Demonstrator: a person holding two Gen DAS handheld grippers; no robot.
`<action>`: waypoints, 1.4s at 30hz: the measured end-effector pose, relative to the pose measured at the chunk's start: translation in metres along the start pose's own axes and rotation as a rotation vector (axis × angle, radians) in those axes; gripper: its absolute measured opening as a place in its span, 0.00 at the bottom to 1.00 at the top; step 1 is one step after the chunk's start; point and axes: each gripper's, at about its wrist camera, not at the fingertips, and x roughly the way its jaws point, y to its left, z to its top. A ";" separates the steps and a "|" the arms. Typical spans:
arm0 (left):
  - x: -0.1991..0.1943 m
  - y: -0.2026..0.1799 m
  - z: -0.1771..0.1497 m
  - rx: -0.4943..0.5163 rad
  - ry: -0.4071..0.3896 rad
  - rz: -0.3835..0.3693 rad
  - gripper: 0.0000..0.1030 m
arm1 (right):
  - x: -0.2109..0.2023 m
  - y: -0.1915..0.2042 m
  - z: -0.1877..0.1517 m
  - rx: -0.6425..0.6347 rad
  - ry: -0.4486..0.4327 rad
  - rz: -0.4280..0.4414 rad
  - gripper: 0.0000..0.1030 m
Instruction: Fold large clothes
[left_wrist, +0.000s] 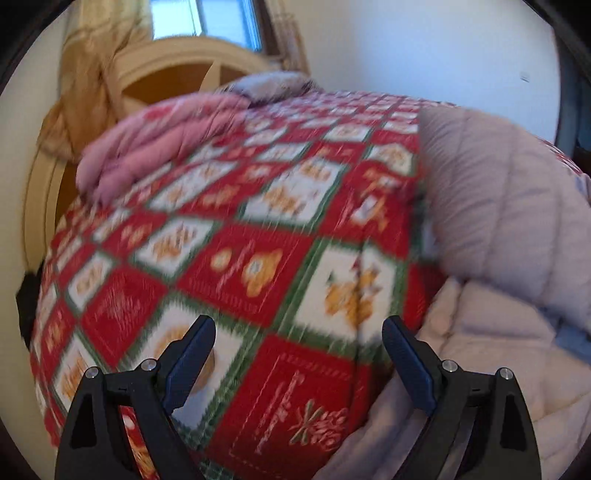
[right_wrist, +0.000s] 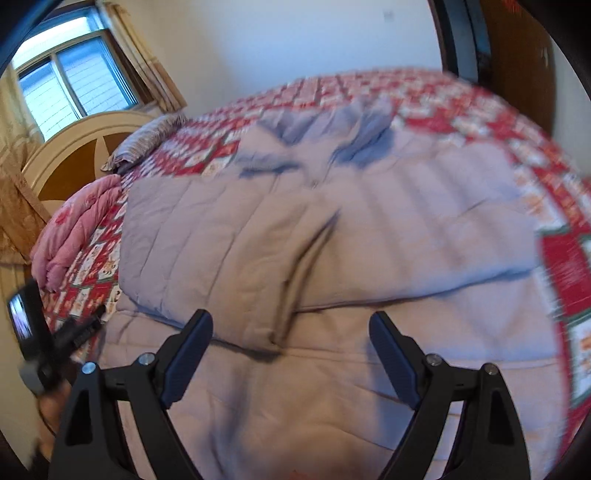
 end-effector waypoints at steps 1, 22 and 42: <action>0.003 0.002 -0.004 -0.011 0.009 -0.003 0.89 | 0.011 0.003 0.000 0.003 0.021 -0.011 0.80; -0.081 -0.019 0.055 0.060 -0.103 -0.199 0.89 | -0.029 -0.045 -0.012 -0.053 -0.053 -0.174 0.11; -0.052 -0.054 0.075 0.116 -0.068 -0.174 0.89 | -0.017 -0.036 -0.009 -0.012 -0.027 -0.078 0.08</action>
